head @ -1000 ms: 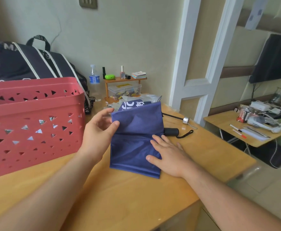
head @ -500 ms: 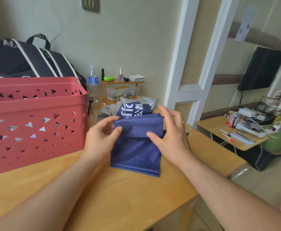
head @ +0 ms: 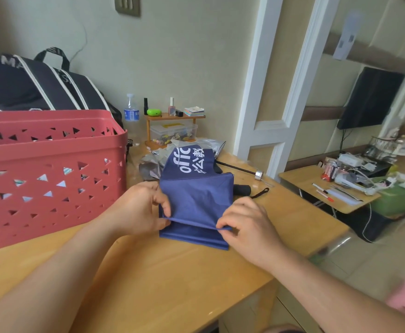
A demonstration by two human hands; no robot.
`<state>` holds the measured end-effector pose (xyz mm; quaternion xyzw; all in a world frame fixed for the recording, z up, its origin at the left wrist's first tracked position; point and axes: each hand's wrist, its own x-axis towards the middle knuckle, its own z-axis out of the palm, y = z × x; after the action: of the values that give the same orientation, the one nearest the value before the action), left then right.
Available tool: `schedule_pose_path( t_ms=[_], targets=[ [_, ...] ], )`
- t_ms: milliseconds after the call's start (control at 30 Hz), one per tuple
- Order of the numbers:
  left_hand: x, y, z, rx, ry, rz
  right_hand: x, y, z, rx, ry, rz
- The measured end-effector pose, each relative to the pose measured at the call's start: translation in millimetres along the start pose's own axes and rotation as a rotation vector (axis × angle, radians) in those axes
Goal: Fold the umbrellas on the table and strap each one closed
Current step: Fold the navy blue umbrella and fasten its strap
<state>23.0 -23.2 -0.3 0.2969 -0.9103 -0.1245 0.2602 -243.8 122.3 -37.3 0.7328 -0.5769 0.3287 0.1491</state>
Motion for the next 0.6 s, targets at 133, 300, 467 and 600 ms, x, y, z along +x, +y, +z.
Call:
schedule_pose_path(
  t_ms=[133,300,467,600],
  targets=[
    [-1.0,2.8,2.4,0.072,-0.126,-0.023,-11.1,0.9,6.6,-0.044,-0.133,-0.015],
    [7.8,17.6,11.6,0.105,-0.04,-0.012,-9.1,-1.0,0.1,-0.067,-0.232,-0.124],
    [20.5,34.1,43.1,0.249,-0.142,-0.021,-6.4,-3.4,-7.5,-0.089,-0.391,-0.098],
    [18.5,27.7,71.3,0.36,-0.454,-0.145,4.7,-8.2,-12.9,-0.07,-0.524,0.008]
  ],
)
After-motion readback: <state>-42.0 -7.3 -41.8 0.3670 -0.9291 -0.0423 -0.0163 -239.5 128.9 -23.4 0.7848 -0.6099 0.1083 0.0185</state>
